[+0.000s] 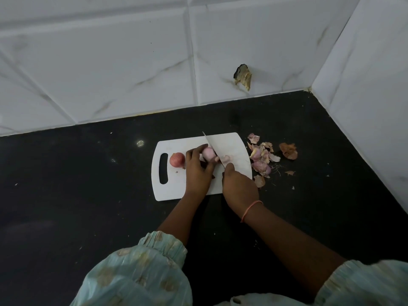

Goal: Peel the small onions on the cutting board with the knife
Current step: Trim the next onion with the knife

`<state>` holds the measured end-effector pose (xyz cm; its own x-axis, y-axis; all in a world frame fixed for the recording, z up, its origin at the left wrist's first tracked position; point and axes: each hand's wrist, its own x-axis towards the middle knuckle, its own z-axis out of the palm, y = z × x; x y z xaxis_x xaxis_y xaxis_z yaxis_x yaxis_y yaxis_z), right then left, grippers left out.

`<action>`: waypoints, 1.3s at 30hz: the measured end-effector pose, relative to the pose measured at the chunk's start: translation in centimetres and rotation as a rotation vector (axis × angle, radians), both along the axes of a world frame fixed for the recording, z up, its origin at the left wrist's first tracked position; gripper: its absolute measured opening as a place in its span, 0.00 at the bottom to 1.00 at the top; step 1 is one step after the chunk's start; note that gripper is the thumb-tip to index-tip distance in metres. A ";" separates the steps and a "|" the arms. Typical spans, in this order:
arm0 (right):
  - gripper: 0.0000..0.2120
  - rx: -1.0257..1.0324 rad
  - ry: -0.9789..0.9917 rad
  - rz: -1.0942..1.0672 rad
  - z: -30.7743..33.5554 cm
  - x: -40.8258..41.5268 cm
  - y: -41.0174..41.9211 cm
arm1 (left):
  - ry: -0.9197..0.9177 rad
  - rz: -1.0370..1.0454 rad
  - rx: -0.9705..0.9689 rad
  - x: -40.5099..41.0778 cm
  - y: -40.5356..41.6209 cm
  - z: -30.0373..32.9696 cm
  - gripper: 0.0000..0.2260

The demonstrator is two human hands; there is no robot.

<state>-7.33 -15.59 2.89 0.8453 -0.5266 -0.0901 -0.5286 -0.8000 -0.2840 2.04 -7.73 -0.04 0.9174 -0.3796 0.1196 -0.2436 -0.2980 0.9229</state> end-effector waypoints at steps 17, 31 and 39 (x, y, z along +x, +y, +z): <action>0.19 -0.090 -0.189 -0.190 0.5 -2.6 -5.2 | 0.149 0.061 -0.062 0.0 -0.1 -0.4 0.13; 0.16 -0.146 -0.089 -0.054 -0.5 -0.8 -1.7 | 0.187 -0.056 -0.096 0.2 0.7 0.4 0.20; 0.10 0.353 -0.468 -0.073 0.3 2.6 -2.2 | 0.129 -0.064 -0.162 0.0 1.0 0.5 0.23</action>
